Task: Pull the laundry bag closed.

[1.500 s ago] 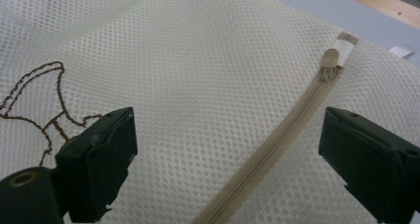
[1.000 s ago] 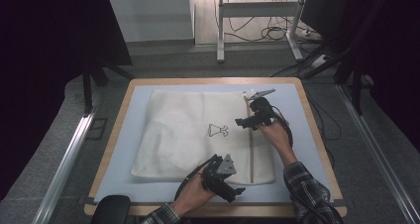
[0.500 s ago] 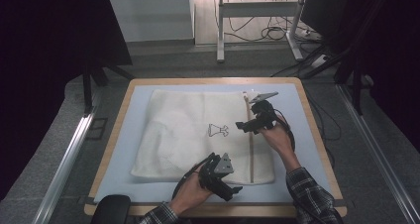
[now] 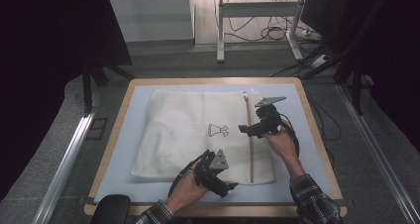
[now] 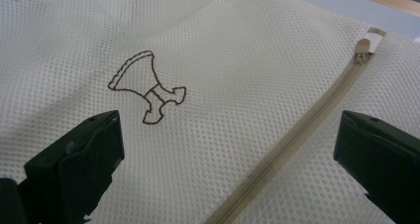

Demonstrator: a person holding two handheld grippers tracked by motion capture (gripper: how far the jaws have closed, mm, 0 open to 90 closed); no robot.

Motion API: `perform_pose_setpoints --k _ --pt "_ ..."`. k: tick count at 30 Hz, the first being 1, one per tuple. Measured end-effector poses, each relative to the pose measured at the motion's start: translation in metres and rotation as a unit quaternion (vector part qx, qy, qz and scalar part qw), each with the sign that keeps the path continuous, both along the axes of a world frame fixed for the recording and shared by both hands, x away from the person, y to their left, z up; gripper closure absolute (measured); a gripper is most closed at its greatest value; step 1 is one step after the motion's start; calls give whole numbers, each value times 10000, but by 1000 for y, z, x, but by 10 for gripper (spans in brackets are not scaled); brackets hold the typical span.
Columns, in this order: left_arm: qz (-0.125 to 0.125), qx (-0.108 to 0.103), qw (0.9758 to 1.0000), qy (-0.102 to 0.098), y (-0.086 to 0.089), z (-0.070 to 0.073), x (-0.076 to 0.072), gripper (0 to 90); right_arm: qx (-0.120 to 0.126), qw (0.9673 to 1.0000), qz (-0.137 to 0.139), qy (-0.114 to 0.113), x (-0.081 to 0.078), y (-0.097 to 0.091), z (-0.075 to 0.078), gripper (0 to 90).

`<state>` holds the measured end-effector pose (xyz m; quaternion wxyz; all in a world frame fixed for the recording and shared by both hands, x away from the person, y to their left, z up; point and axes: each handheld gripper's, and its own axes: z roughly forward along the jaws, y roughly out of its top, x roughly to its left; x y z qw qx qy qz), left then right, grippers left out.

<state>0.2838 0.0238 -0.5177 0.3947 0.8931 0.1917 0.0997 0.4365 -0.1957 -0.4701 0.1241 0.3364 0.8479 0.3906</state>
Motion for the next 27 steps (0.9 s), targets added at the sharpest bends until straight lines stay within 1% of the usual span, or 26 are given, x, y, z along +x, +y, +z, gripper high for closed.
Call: perform_pose_setpoints --k 2,8,12,14,15,20,25,27 --pt "44 -34 10000 13 1 0 0 43 25 10000 22 -11 -3 -1 0 0" --pt "84 5 10000 -16 7 2 2 43 -80 9999 66 -34 -12 2 -1 0" --pt "121 31 9999 -27 9 2 3 44 -225 9997 132 -18 -22 8 -2 0" --pt "122 40 9999 -14 10 3 4 45 -238 9996 122 -6 -24 9 -2 0" --pt "129 43 9999 -7 11 3 4 46 -251 9996 149 -33 -28 10 -3 0" --pt "174 38 9998 -5 13 3 5 47 -209 9996 166 -55 -35 9 -3 0" --pt "171 108 9998 -32 14 1 6 45 -181 9996 178 -110 -45 7 -1 0" --pt "189 99 9998 -36 14 1 6 45 -182 9996 171 -110 -47 6 -1 0"
